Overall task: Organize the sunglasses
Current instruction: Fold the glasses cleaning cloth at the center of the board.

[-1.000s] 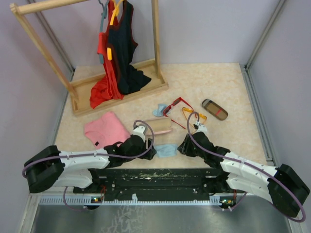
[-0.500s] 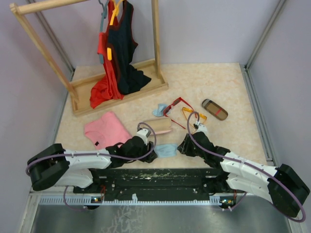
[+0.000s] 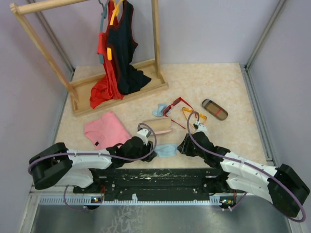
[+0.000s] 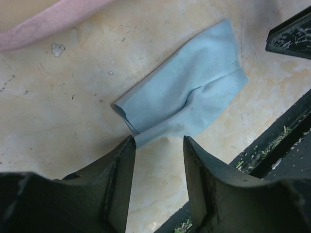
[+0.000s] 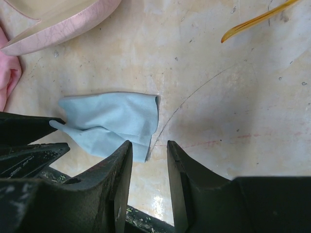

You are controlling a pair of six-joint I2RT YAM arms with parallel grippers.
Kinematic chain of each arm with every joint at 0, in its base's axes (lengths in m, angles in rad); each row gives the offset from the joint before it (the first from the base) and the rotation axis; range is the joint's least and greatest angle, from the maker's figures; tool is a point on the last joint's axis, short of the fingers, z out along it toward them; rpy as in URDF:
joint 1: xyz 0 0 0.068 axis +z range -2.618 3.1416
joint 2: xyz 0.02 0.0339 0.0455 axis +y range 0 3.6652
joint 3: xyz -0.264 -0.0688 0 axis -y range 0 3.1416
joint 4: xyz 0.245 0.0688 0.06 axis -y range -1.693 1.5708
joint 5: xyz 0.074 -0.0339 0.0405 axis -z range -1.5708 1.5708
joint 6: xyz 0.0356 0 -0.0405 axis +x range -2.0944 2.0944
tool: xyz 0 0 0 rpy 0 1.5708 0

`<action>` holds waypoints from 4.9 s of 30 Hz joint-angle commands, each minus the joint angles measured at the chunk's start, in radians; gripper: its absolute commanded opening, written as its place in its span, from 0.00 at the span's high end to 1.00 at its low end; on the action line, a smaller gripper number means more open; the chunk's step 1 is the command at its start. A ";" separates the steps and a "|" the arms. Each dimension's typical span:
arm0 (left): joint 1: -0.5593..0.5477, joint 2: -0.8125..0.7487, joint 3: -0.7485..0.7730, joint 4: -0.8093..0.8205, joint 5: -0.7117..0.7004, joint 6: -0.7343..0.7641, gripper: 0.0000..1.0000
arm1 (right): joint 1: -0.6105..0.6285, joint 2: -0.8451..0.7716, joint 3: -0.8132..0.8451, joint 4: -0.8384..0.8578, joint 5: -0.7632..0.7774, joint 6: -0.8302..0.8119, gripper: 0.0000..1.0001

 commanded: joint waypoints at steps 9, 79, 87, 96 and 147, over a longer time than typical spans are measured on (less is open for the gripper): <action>0.006 -0.010 -0.030 0.041 0.012 0.048 0.79 | -0.005 -0.014 0.038 0.033 -0.003 -0.010 0.65; 0.148 -0.026 -0.001 -0.017 0.144 -0.015 1.00 | 0.154 0.321 -0.156 0.565 0.018 0.499 0.86; 0.148 -0.067 0.013 -0.034 0.156 -0.010 1.00 | 0.154 0.281 -0.141 0.573 0.043 0.428 1.00; 0.147 -0.138 0.064 -0.087 0.203 0.020 1.00 | 0.153 0.104 -0.101 0.494 0.068 0.343 1.00; 0.203 0.150 0.140 -0.050 0.128 -0.026 1.00 | -0.111 -0.036 -0.083 0.180 -0.120 0.128 0.60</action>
